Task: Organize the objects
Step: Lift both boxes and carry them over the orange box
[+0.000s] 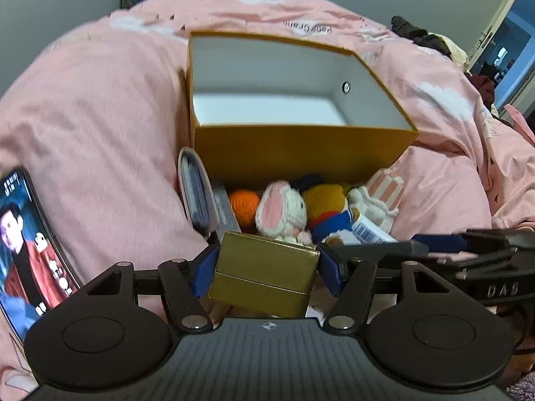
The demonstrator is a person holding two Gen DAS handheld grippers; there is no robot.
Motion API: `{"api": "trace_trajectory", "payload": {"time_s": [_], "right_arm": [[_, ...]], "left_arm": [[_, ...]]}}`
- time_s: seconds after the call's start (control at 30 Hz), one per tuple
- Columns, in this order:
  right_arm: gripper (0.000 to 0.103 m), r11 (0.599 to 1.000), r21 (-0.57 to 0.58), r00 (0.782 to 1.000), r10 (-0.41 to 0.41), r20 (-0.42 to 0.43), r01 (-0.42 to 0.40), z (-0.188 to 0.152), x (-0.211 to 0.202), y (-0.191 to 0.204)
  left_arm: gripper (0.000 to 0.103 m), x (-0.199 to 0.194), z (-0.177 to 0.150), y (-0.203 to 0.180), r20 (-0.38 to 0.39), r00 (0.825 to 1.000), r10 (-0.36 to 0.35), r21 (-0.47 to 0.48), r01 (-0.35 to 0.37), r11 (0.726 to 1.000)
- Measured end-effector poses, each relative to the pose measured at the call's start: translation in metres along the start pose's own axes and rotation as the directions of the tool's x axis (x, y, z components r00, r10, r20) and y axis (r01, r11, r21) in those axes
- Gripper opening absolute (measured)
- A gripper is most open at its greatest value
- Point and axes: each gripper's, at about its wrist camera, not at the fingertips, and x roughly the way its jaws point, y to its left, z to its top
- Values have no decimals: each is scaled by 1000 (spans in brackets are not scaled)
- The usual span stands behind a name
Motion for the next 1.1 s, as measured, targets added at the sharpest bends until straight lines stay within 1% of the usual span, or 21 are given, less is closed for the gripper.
{"api": "trace_trajectory", "payload": {"time_s": [0.1,0.13,0.17,0.3,0.37,0.53,0.63,0.67,0.7,0.77,0.83,0.9,1.03,1.1], "right_arm": [[78,999,-31,998,-17,56,19,10,-11,3],[78,998,-67,997,-12,70,17,14,-15,4],[78,997,-79,995,-15,99,23,19,-19,6],[78,991,-121,981,-27,194,51,42,-31,10],[78,988,-137,972,-33,232,67,55,-34,11],[78,985,-146,954,-48,296,95,89,-29,8],[78,982,-147,947,-65,314,116,108,-20,7],[78,981,-148,946,-72,315,124,113,-15,5],[78,980,-148,946,-81,314,133,118,-10,5],[78,977,-148,948,-104,301,154,129,6,2],[78,974,-144,951,-126,282,172,136,21,-1],[78,975,-139,958,-137,252,176,141,39,-5],[78,975,-135,970,-148,195,176,148,67,-11],[78,977,-125,974,-151,171,174,151,81,-16]], "left_arm": [[74,-8,6,-5,37,999,-9,20,8,1000],[74,-11,9,-7,54,998,-14,27,13,1000],[74,-15,13,-9,74,997,-21,38,19,999],[74,-25,32,-19,150,988,-49,77,38,996],[74,-26,44,-22,180,982,-52,84,37,996],[74,-21,72,-26,268,963,-41,80,20,997],[74,-14,85,-27,334,943,-3,61,-18,998],[74,-10,89,-26,355,935,9,47,-28,998],[74,-4,93,-23,364,931,22,22,-32,999],[74,14,101,-14,354,934,39,-42,-26,999],[74,33,106,-7,339,939,56,-77,-32,997],[74,50,108,-4,322,943,80,-78,-58,995],[74,74,111,6,279,957,74,-80,-54,995],[74,88,113,11,250,965,84,-86,-64,994]]}}
